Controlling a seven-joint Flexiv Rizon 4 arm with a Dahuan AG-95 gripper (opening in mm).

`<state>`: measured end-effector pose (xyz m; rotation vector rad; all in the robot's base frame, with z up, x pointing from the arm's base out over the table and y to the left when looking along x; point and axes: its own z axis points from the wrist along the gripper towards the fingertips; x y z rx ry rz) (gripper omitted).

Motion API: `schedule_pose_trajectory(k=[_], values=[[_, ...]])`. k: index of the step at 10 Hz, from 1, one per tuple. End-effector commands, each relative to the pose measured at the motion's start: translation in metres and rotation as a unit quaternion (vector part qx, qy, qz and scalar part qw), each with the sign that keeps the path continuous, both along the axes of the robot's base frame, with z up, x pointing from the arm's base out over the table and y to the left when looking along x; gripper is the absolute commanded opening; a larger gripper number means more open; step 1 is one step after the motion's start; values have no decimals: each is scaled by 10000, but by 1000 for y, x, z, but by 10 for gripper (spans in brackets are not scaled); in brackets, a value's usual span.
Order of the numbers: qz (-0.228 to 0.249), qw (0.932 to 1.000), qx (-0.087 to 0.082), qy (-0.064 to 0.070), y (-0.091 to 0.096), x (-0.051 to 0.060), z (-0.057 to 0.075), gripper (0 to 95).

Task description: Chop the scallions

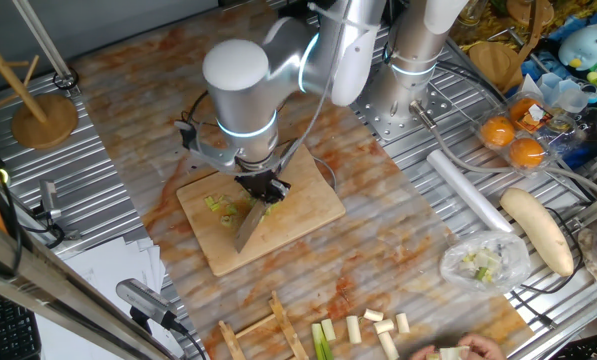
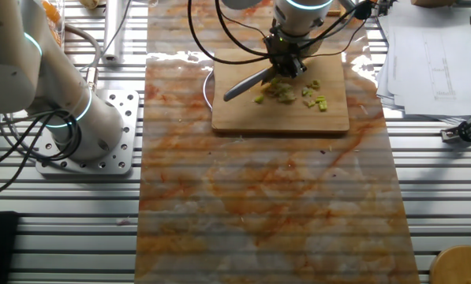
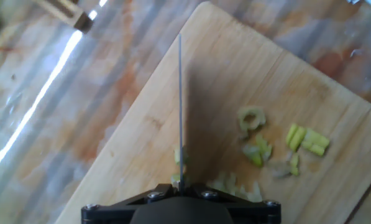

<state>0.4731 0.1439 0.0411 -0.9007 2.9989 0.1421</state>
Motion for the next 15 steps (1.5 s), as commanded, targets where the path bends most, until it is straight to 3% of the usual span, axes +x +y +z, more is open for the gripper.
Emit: schedule_pose_trajectory(k=[1, 3, 4, 6, 8, 10, 12, 15], values=[[21, 10000, 15, 69, -2, 5, -2, 0], [-15, 9999, 40, 98, -2, 15, -1, 0], [20, 10000, -18, 42, -1, 17, -3, 0], [183, 9997, -119, 59, -4, 24, 1, 0], [174, 9998, -72, 85, -4, 25, 3, 0], [275, 9995, -139, 81, -4, 24, 8, 0], [289, 9994, -114, 134, -4, 25, 18, 0], [380, 9990, -153, 156, -9, 44, 29, 0]])
